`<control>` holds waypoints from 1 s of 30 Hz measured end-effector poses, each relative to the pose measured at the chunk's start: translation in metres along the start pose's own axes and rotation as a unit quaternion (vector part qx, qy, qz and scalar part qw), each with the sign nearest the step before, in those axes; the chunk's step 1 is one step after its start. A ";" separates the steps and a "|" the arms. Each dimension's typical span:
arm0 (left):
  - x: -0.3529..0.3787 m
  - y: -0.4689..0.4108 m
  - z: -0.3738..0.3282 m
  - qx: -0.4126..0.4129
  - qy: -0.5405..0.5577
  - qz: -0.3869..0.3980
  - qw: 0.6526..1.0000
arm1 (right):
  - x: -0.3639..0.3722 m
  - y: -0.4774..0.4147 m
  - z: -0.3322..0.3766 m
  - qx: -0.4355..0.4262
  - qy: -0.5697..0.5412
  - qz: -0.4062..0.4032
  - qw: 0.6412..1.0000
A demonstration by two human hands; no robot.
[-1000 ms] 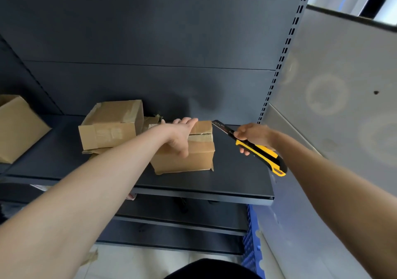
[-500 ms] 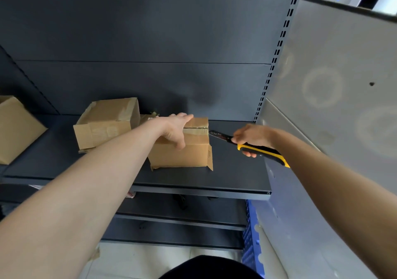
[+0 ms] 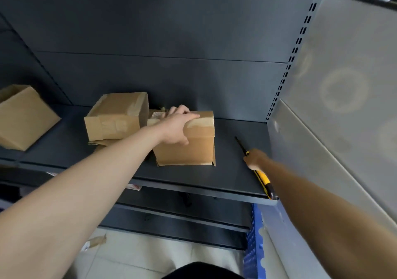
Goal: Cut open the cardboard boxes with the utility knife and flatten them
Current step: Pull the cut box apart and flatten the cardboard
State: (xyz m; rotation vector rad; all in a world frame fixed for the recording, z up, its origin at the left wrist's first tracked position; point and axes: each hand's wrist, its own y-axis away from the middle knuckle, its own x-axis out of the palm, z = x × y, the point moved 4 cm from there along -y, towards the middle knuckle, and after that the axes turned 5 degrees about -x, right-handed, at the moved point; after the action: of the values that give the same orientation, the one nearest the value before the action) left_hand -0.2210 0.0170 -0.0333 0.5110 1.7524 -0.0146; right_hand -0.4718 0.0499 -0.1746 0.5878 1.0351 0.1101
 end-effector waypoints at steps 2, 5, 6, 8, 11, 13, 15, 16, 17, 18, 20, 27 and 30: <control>0.001 0.004 0.002 0.014 0.011 -0.045 0.999 | 0.008 -0.014 -0.001 -0.005 0.019 -0.020 1.000; 0.001 0.007 0.003 0.025 0.011 -0.088 0.996 | -0.006 -0.027 0.010 -0.021 -0.034 -0.082 0.996; 0.001 0.008 0.003 0.028 0.008 -0.102 0.994 | -0.017 -0.022 0.024 -0.049 -0.072 -0.103 0.991; 0.000 0.009 0.006 0.027 0.026 -0.127 0.991 | -0.042 -0.006 0.062 -0.131 -0.173 -0.122 0.968; -0.005 0.013 0.009 0.012 0.086 -0.146 0.985 | -0.066 0.020 0.117 -0.218 -0.238 -0.062 0.944; -0.008 0.017 0.008 0.013 0.122 -0.133 0.983 | -0.070 0.031 0.142 -0.231 -0.191 -0.018 0.954; -0.010 0.021 0.007 0.025 0.134 -0.126 0.983 | -0.072 0.037 0.157 -0.215 -0.145 -0.015 0.966; -0.010 0.024 0.007 0.031 0.134 -0.128 0.982 | -0.072 0.038 0.161 -0.198 -0.127 -0.009 0.972; -0.010 0.026 0.007 0.039 0.134 -0.132 0.981 | -0.070 0.039 0.165 -0.179 -0.110 0.001 0.978; -0.009 0.027 0.008 0.049 0.131 -0.139 0.980 | -0.068 0.041 0.168 -0.158 -0.090 0.010 0.983; -0.006 0.029 0.011 0.060 0.124 -0.150 0.979 | -0.064 0.047 0.172 -0.111 -0.046 0.009 0.993; 0.003 0.033 0.017 0.096 0.095 -0.158 0.978 | -0.052 0.054 0.185 -0.053 0.009 -0.025 0.998; -0.007 0.038 0.024 0.056 0.197 -0.149 0.967 | -0.048 0.056 0.188 -0.052 -0.029 0.047 0.997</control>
State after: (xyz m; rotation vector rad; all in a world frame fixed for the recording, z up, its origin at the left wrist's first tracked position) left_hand -0.1844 0.0420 -0.0228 0.3410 2.2171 -0.2408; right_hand -0.3298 0.0035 -0.0395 0.5424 0.9410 0.2266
